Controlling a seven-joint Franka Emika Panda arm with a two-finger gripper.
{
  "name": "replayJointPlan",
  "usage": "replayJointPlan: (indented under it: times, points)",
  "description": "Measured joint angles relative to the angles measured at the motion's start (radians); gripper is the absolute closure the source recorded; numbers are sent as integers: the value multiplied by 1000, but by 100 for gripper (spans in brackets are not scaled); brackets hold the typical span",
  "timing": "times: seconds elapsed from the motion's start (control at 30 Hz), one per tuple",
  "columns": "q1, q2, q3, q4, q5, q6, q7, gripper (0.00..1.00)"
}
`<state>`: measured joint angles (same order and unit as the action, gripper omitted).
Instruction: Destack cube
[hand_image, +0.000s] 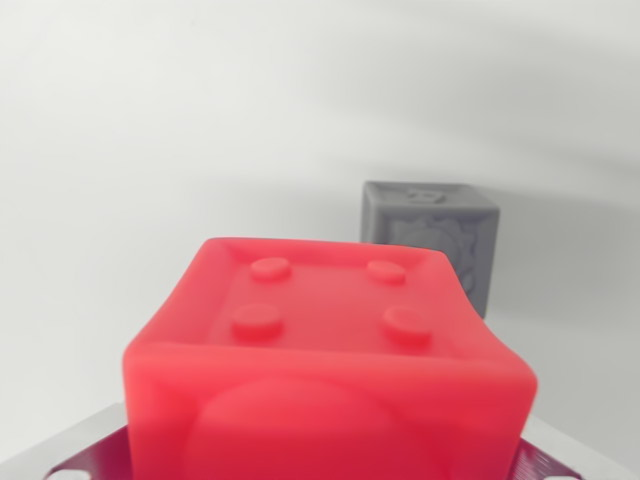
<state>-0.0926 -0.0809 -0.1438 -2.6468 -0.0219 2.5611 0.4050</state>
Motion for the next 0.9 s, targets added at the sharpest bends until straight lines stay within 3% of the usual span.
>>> replayJointPlan:
  times: [0.9]
  points:
    - [64, 3, 59, -16, 5, 20, 75, 100]
